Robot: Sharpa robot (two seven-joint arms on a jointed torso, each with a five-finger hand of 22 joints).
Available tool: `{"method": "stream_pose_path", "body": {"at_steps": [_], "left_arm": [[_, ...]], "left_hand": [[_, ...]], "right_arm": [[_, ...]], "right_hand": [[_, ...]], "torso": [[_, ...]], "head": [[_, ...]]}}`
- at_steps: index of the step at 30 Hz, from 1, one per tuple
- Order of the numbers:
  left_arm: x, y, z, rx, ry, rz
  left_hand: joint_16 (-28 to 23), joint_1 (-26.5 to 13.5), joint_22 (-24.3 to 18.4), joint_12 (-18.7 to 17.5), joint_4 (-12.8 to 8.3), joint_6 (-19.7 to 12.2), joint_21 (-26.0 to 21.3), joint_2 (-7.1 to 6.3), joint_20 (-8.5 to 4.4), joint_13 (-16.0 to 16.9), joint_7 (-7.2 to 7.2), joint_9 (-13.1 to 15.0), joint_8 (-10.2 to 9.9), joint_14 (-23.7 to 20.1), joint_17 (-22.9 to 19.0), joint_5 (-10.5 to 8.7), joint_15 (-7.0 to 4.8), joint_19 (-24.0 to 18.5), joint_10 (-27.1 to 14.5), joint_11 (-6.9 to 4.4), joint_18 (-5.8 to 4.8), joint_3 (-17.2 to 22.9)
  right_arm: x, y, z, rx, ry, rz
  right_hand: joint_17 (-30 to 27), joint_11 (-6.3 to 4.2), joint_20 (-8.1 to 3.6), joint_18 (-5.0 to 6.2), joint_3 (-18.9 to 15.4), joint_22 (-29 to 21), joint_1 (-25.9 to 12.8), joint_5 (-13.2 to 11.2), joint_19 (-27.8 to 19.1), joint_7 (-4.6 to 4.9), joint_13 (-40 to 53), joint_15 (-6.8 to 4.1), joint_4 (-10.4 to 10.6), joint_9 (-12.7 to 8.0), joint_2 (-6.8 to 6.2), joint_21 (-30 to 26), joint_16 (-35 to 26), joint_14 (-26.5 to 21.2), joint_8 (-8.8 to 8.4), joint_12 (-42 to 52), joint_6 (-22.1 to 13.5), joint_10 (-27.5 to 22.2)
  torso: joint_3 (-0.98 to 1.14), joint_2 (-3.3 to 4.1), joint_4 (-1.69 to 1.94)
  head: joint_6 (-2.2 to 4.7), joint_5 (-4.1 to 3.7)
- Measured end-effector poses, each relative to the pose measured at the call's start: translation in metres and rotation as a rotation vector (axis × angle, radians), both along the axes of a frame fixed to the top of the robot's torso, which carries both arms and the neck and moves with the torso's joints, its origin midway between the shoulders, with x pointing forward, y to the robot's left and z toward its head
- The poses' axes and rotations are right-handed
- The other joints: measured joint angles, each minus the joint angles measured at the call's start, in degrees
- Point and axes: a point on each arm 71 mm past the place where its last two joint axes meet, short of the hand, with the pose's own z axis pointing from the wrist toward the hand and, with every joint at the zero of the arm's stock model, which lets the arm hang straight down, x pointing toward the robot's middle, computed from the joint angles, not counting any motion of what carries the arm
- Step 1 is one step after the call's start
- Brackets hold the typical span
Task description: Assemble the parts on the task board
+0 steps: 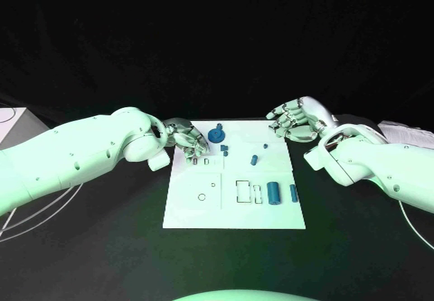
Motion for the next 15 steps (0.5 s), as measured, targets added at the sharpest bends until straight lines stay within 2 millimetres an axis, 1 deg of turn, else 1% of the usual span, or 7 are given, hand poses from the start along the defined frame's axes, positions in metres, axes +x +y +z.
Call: {"method": "stream_pose_path", "body": {"at_steps": [2,4,6,8,9,11,15], "left_arm": [[-0.002,0.000,0.001,-0.024,-0.044,0.005],[-0.003,-0.001,0.002,-0.051,-0.097,0.008],[-0.005,-0.003,0.002,-0.068,-0.143,0.009],[-0.006,-0.005,0.002,-0.080,-0.205,0.004],[-0.006,-0.006,0.002,-0.081,-0.235,0.001],[-0.006,-0.009,0.002,-0.075,-0.306,-0.008],[-0.005,-0.017,0.000,-0.038,-0.435,-0.033]], "left_hand": [[-2.2,1.5,-0.4,-2.5,0.0,-0.2,-0.8,-0.74,0.05,-2.6,0.32,-0.7,-0.6,-1.6,-2.5,-0.66,0.28,-0.7,-0.6,-0.17,-0.01,-1.8],[-3.2,2.5,-0.7,-4.4,0.5,-0.8,-1.5,-1.14,0.42,-4.5,0.89,-2.3,-1.9,-2.5,-3.7,-0.70,0.71,-1.0,-0.7,0.33,-0.01,-2.8],[-3.2,2.7,-0.9,-5.6,0.6,-1.0,-1.7,-1.26,0.42,-5.8,1.08,-3.2,-2.4,-2.5,-4.1,-0.70,0.78,-1.0,-1.0,0.69,-0.01,-3.7],[-3.7,3.0,-1.0,-7.4,0.6,-1.0,-2.1,-1.10,0.86,-7.4,1.08,-4.1,-2.7,-3.2,-4.6,-0.70,1.40,-1.5,-1.5,1.18,-0.01,-4.7],[-3.7,3.0,-1.1,-8.0,0.7,-1.1,-2.2,-1.10,0.87,-8.1,1.19,-4.4,-2.9,-3.3,-4.7,-0.70,1.51,-1.5,-1.7,1.37,-0.01,-5.1],[-4.0,3.4,-1.1,-9.3,0.7,-1.4,-2.4,-1.49,1.14,-9.4,1.48,-5.1,-3.2,-3.6,-5.1,-0.70,1.51,-1.7,-2.0,1.65,-0.01,-5.9],[-4.0,3.9,-1.4,-11.0,1.1,-2.0,-2.8,-1.99,1.40,-11.3,2.09,-6.3,-3.9,-3.9,-5.6,-1.04,1.82,-2.0,-2.6,2.29,-0.01,-7.1]], "right_arm": [[0.000,0.001,0.000,-0.026,-0.007,0.007],[-0.001,0.002,-0.001,-0.054,-0.013,0.013],[-0.001,0.003,-0.002,-0.074,-0.016,0.015],[-0.001,0.003,-0.002,-0.096,-0.020,0.016],[-0.001,0.003,-0.002,-0.104,-0.022,0.015],[0.000,0.003,-0.003,-0.119,-0.024,0.012],[0.000,0.003,-0.003,-0.138,-0.028,0.006]], "right_hand": [[1.7,-0.69,-0.73,0.00,-0.5,1.4,0.0,0.0,0.9,-0.60,1.2,-0.79,-0.5,-0.3,0.00,2.2,2.0,1.2,0.00,0.9,0.6,1.4],[4.0,-1.38,-1.26,0.00,-0.6,3.3,0.0,0.0,1.4,-0.86,3.1,-1.46,-0.5,-0.7,0.00,4.9,4.8,1.9,-0.02,2.3,1.5,2.4],[6.4,-1.77,-1.66,0.00,-0.6,5.1,0.0,0.0,1.8,-1.32,5.0,-1.94,-0.5,-1.0,-0.01,7.4,7.9,2.4,-0.41,3.8,1.9,3.0],[8.8,-1.81,-2.21,0.00,-0.1,6.9,-0.3,0.0,1.2,-1.53,7.8,-2.07,-0.8,-1.3,-0.26,9.7,10.9,2.2,-0.66,5.8,2.2,2.9],[9.6,-2.01,-2.35,0.00,0.3,7.6,-0.5,0.0,0.8,-1.36,8.8,-2.32,-0.8,-1.4,-0.47,10.5,11.8,1.9,-0.66,6.5,2.4,2.8],[10.9,-2.27,-2.32,0.00,0.9,9.1,-0.6,0.0,-0.4,-1.35,11.1,-2.23,-0.5,-1.5,-0.34,12.1,13.7,0.7,-0.90,7.9,2.4,2.0],[11.9,-1.98,-2.27,0.00,1.4,10.4,-1.3,0.0,-1.1,-1.36,13.3,-2.12,-0.6,-1.6,-0.43,13.6,15.1,0.2,-1.13,8.9,2.4,1.1]], "torso": [[0.01,0.00,0.01],[0.00,0.01,0.02],[0.01,0.01,0.04],[0.01,0.03,0.04],[0.01,0.03,0.04],[-0.01,0.04,0.03],[-0.03,0.07,0.01]], "head": [[0.23,-0.07],[0.49,-0.15],[0.70,-0.21],[0.91,-0.22],[1.00,-0.23],[1.17,-0.23],[1.40,-0.14]]}}
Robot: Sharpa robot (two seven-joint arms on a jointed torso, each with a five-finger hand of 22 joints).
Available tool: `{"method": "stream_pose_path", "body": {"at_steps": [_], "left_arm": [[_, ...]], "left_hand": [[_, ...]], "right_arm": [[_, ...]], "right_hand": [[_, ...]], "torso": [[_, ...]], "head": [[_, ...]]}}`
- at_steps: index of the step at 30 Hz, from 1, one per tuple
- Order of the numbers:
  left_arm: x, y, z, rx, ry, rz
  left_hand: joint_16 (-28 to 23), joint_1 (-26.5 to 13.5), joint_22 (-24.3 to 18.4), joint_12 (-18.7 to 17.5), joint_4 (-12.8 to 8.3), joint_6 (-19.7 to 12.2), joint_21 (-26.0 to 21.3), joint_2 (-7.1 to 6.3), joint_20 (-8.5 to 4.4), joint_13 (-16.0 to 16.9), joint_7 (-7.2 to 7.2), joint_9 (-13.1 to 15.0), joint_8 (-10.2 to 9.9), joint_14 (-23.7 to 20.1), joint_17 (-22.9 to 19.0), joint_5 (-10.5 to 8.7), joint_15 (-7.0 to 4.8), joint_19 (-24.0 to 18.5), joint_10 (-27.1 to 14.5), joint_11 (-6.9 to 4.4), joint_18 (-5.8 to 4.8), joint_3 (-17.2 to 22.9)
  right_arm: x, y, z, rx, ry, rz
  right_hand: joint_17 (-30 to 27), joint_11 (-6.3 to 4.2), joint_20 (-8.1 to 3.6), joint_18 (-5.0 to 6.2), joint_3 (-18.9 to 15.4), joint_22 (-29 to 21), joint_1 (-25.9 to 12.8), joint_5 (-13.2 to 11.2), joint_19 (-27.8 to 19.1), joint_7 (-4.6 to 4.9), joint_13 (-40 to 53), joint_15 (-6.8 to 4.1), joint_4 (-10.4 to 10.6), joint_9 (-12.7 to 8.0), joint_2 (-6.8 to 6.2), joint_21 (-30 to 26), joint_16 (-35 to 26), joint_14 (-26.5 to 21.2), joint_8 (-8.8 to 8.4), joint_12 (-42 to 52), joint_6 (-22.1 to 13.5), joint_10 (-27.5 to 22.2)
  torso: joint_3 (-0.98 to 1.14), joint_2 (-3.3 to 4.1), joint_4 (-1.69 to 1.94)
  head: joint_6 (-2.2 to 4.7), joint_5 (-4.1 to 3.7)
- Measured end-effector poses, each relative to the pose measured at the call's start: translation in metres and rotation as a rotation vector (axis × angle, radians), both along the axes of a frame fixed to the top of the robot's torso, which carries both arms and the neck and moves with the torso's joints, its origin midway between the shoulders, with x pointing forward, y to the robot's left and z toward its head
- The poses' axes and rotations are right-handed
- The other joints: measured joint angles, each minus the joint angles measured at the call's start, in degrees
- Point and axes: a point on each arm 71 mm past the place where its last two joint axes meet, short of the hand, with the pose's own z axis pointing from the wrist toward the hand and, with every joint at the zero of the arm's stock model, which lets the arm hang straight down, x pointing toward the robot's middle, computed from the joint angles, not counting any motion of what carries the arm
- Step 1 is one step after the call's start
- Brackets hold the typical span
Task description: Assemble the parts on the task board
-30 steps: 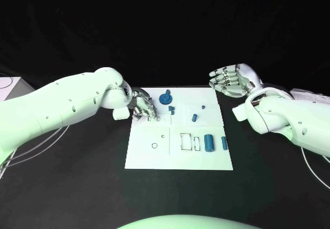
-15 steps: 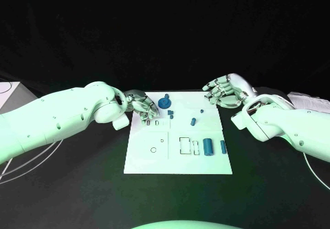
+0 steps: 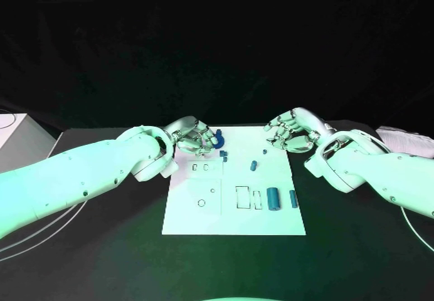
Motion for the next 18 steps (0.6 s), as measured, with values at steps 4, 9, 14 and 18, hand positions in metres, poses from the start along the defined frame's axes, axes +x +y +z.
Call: {"method": "stream_pose_path", "body": {"at_steps": [4,9,14,18], "left_arm": [[0.003,-0.006,-0.002,0.047,-0.092,-0.008],[0.009,-0.018,-0.006,0.128,-0.199,-0.020],[0.012,-0.029,-0.011,0.204,-0.257,-0.040],[0.016,-0.036,-0.016,0.265,-0.279,-0.045]], "left_hand": [[0.0,0.3,-0.2,-0.5,0.4,-0.2,-0.3,-0.50,0.18,-0.8,0.22,-0.6,-0.3,-0.3,-0.1,-0.24,0.31,-0.2,-0.3,0.28,0.00,-0.9],[6.3,1.1,-0.3,3.6,1.2,-0.9,-0.1,-1.62,0.03,0.2,-0.36,-2.9,-1.1,2.9,4.8,-0.25,-0.29,1.3,0.8,-0.75,0.00,-2.9],[20.8,2.1,4.0,14.8,1.9,0.7,5.0,-2.16,-1.09,5.7,-1.60,-5.5,-1.4,12.1,20.4,-0.25,-1.41,5.2,0.4,-2.11,0.01,-2.6],[26.2,2.4,12.0,21.9,2.6,1.9,11.7,-2.39,-1.56,9.3,-2.00,-6.9,-1.4,16.2,27.4,-0.25,-1.93,10.0,0.5,-2.54,-0.95,-2.0]], "right_arm": [[0.000,0.000,0.000,-0.007,-0.005,-0.007],[0.002,-0.003,0.001,-0.004,-0.015,-0.026],[0.002,-0.005,0.001,0.008,-0.022,-0.043],[0.003,-0.005,0.002,0.018,-0.027,-0.052]], "right_hand": [[1.1,-0.19,0.12,0.00,0.2,1.2,-0.3,0.0,-0.5,0.00,2.2,0.08,0.2,-0.1,-0.30,1.5,2.1,-0.1,-0.06,1.8,0.0,-0.2],[5.3,-0.28,0.12,0.00,0.8,4.4,-0.8,0.0,-0.5,-0.02,9.4,-0.21,0.4,-0.1,-0.75,5.4,9.3,-0.4,-0.29,8.1,0.0,-2.2],[12.2,-0.31,-0.09,0.00,1.5,7.0,-1.3,0.0,-0.7,-0.12,17.3,-0.39,0.7,-0.1,-0.68,8.4,19.4,0.5,-0.29,15.5,-0.1,-3.4],[17.0,-0.39,0.12,0.00,1.8,11.0,-1.5,0.3,-0.9,-0.12,25.6,-0.44,1.0,0.2,-0.90,12.2,26.4,1.5,-0.28,23.7,-0.1,-3.0]], "torso": [[0.00,0.03,-0.04],[0.00,0.05,-0.09],[0.01,0.08,-0.15],[0.03,0.13,-0.19]], "head": [[0.19,0.01],[0.41,0.01],[0.54,0.01],[0.66,-0.02]]}}
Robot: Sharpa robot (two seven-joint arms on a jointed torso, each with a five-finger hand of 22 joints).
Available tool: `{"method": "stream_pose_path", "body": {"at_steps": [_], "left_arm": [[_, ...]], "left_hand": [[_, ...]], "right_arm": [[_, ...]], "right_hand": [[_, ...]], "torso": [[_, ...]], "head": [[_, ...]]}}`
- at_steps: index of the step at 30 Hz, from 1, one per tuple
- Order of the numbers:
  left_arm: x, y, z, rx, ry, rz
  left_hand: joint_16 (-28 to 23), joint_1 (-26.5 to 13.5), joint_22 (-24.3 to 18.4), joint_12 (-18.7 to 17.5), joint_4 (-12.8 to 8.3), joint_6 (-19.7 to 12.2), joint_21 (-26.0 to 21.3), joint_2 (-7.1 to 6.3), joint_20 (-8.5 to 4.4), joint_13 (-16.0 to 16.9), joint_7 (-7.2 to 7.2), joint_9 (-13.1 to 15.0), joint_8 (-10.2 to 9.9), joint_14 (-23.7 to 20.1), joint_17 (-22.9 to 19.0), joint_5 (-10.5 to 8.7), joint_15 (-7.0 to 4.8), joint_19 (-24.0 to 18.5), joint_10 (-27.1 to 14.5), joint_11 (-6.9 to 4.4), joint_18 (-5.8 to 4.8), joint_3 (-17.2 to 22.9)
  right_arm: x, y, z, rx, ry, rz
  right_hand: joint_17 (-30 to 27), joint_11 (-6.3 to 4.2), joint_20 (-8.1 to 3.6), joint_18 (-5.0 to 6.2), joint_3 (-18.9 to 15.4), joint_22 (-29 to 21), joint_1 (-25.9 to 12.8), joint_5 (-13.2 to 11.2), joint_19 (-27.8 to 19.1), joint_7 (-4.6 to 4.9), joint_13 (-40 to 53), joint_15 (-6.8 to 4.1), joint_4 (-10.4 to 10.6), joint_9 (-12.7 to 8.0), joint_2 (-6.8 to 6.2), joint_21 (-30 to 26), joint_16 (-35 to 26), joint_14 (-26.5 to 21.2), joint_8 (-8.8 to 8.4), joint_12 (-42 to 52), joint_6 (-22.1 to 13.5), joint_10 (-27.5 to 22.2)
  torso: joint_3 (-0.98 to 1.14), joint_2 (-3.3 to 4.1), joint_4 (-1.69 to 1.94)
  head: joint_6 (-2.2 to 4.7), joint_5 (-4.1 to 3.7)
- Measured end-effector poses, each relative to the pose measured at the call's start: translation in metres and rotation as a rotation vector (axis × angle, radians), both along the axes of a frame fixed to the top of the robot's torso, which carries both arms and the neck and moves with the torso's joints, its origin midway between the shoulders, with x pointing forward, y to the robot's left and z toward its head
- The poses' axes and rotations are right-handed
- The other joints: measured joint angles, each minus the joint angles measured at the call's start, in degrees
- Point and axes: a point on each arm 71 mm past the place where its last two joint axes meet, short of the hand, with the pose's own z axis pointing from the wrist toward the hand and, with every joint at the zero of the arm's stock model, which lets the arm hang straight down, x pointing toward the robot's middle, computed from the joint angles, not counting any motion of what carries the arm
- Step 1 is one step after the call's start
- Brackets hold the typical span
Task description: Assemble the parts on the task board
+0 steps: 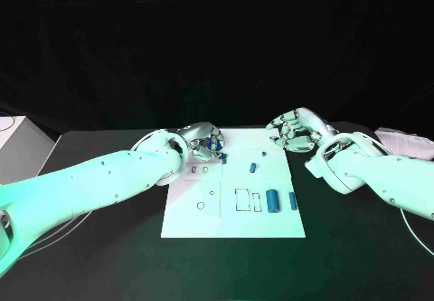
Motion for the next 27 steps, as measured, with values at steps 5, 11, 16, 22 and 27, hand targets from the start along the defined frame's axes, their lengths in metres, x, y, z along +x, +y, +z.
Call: {"method": "stream_pose_path", "body": {"at_steps": [5,11,16,22,27], "left_arm": [[0.003,-0.003,-0.003,0.048,-0.009,0.012],[0.005,-0.007,-0.006,0.082,-0.008,0.029],[0.006,-0.009,-0.008,0.100,-0.003,0.039],[0.007,-0.011,-0.010,0.118,0.011,0.047],[0.007,-0.013,-0.013,0.127,0.023,0.050]], "left_hand": [[2.3,-0.5,4.6,4.5,1.0,0.4,3.6,-0.53,-0.21,2.3,-0.27,-0.8,0.0,2.2,3.5,0.00,-0.23,2.7,-0.1,-0.29,-0.85,-0.4],[4.0,-0.5,8.5,8.9,1.3,1.2,6.5,-0.53,-0.36,7.7,-0.33,-1.3,0.0,3.8,5.1,0.00,-0.44,4.8,3.0,-0.74,-0.89,-0.5],[4.5,-0.5,9.7,9.8,1.3,1.6,7.3,-0.53,-0.54,9.2,-0.46,-1.4,0.0,4.3,5.1,0.00,-0.51,5.4,3.8,-0.86,-1.78,-0.5],[4.5,-0.5,9.9,10.3,1.6,2.1,7.3,-0.53,-0.34,9.9,-0.50,-1.4,0.0,4.5,5.1,0.00,-0.32,5.6,4.1,-0.77,-1.77,-0.5],[4.5,-0.5,10.1,10.6,1.7,2.3,7.6,-0.53,-0.34,10.1,-0.67,-1.4,0.0,4.5,5.1,0.00,-0.32,5.6,4.1,-0.77,-1.78,-0.5]], "right_arm": [[0.000,0.000,0.001,0.008,-0.004,-0.005],[-0.001,0.000,0.001,0.014,-0.006,-0.010],[-0.001,0.000,0.001,0.017,-0.006,-0.010],[-0.001,0.000,0.001,0.019,-0.006,-0.011],[-0.001,0.001,0.001,0.021,-0.006,-0.011]], "right_hand": [[3.5,0.13,-0.03,0.00,0.2,5.1,-0.3,0.0,1.1,-0.01,5.8,0.05,0.2,0.2,0.30,4.5,5.0,1.3,0.00,5.7,0.0,1.2],[6.9,0.20,0.00,-0.89,0.2,9.6,-0.3,0.2,1.9,-0.01,11.2,0.09,0.2,0.4,0.30,8.4,9.5,2.2,0.00,11.3,0.0,2.2],[8.2,0.24,0.01,-0.90,0.4,11.2,-0.3,0.2,2.3,0.18,13.2,0.02,0.4,0.4,0.30,9.5,11.0,2.6,0.30,13.1,-0.2,2.7],[9.0,0.40,0.01,-0.90,0.4,12.2,-0.3,0.2,2.3,0.18,14.3,0.21,0.4,0.5,0.30,10.5,11.9,2.8,0.30,14.0,-0.2,2.9],[9.5,0.29,0.01,-0.90,0.4,12.9,-0.5,0.4,2.7,0.18,15.0,0.21,0.4,0.6,0.09,10.8,12.5,2.8,0.30,14.7,-0.2,3.0]], "torso": [[0.00,0.05,-0.04],[0.00,0.08,-0.03],[-0.03,0.08,-0.03],[-0.03,0.03,0.03],[-0.02,0.02,0.03]], "head": [[0.07,-0.10],[0.03,-0.23],[-0.08,-0.31],[-0.16,-0.38],[-0.24,-0.42]]}}
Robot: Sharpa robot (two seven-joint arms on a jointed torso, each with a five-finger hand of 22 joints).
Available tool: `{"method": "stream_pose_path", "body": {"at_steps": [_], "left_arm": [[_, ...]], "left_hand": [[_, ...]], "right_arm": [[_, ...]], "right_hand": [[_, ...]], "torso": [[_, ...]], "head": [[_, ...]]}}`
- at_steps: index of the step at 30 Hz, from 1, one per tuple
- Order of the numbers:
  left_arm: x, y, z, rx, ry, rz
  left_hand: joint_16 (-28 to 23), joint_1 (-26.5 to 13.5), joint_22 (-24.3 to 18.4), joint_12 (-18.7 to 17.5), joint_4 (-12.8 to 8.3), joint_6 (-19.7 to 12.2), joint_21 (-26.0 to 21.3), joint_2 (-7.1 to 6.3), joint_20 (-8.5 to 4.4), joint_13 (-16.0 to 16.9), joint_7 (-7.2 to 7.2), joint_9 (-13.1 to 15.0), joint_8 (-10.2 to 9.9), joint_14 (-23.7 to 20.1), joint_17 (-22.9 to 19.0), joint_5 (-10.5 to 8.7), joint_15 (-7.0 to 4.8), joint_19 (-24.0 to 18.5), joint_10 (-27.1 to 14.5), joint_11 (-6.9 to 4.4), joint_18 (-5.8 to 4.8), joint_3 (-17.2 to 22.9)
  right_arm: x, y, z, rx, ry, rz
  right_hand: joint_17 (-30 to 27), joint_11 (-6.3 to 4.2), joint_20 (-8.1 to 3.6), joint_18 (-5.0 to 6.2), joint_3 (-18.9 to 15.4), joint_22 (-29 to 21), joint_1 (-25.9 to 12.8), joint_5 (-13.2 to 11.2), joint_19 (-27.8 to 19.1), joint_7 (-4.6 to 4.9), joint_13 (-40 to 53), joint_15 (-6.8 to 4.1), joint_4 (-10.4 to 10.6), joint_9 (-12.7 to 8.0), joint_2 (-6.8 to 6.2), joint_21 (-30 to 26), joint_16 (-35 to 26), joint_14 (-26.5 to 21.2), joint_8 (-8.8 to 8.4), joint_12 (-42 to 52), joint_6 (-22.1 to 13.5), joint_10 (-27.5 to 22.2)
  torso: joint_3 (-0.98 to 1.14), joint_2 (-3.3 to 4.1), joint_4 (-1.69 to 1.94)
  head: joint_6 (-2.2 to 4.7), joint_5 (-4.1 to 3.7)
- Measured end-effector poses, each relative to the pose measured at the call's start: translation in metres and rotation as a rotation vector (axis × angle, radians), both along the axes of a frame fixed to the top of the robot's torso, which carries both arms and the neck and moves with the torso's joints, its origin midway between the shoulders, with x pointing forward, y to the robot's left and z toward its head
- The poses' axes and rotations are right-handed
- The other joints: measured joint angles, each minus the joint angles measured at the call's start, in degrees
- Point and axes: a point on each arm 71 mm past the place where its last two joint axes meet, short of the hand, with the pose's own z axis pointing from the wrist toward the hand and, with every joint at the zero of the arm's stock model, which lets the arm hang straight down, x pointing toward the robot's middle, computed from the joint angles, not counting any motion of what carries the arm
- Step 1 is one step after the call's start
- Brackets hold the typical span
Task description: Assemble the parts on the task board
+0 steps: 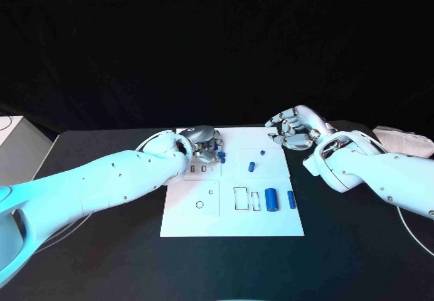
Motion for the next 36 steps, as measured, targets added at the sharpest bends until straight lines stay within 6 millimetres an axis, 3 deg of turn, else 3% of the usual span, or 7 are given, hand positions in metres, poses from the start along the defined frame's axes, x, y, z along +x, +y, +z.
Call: {"method": "stream_pose_path", "body": {"at_steps": [16,27,30,36], "left_arm": [[0.0022,-0.0015,-0.0072,0.011,0.023,0.018],[0.0041,-0.0004,-0.0081,0.007,0.028,0.030],[0.0045,-0.0006,-0.0081,-0.001,0.031,0.032],[0.0049,-0.0012,-0.0080,-0.025,0.039,0.032]], "left_hand": [[0.2,0.3,0.2,0.0,0.4,0.2,0.1,0.34,0.00,-0.3,0.20,-0.2,0.2,0.0,0.0,0.00,0.00,0.0,0.0,0.01,0.01,0.4],[0.2,2.8,1.1,-0.2,0.4,2.8,1.2,3.29,-0.20,-0.5,-0.09,-0.1,2.0,0.2,0.0,-0.02,-0.21,0.2,0.0,-0.01,0.01,4.2],[0.4,2.7,1.5,-0.2,0.3,3.4,1.3,3.66,-0.20,-0.2,-0.30,0.0,2.6,0.4,0.0,-0.21,-0.43,0.2,0.5,-0.50,0.02,5.2],[0.4,2.3,1.6,-0.2,0.5,3.6,1.5,4.25,-0.20,-0.2,-0.30,0.0,3.1,0.4,0.0,-0.57,-0.43,0.2,0.7,-0.70,0.02,5.4]], "right_arm": [[-0.0003,0.0002,0.0003,0.003,0.002,0.000],[-0.0006,0.0006,0.0003,0.005,0.003,0.001],[-0.0006,0.0007,0.0003,0.006,0.004,0.001],[-0.0005,0.0007,0.0003,0.007,0.004,0.001]], "right_hand": [[0.9,0.10,0.20,0.01,0.0,1.6,-0.3,0.0,0.2,0.00,1.4,0.01,0.0,0.1,0.29,1.5,1.0,0.4,0.00,1.4,0.0,0.3],[1.4,0.10,0.20,0.01,0.2,2.2,-0.3,0.0,0.2,-0.01,2.2,0.01,0.2,0.1,0.29,1.8,1.8,0.4,0.00,2.2,0.0,0.7],[1.6,0.10,-0.02,-0.88,0.2,2.6,-0.3,0.0,0.4,-0.01,2.4,0.21,0.2,0.1,0.29,2.3,1.8,0.6,0.00,2.6,0.0,0.7],[1.8,0.10,0.19,-0.89,0.2,2.9,-0.6,0.0,0.6,-0.01,2.7,0.01,0.2,0.1,0.53,2.5,2.2,0.8,0.00,2.7,0.0,0.7]], "torso": [[0.02,0.04,-0.04],[0.03,-0.02,-0.01],[0.03,-0.03,0.01],[0.03,-0.02,0.02]], "head": [[-0.21,-0.19],[-0.32,-0.27],[-0.32,-0.28],[-0.30,-0.28]]}}
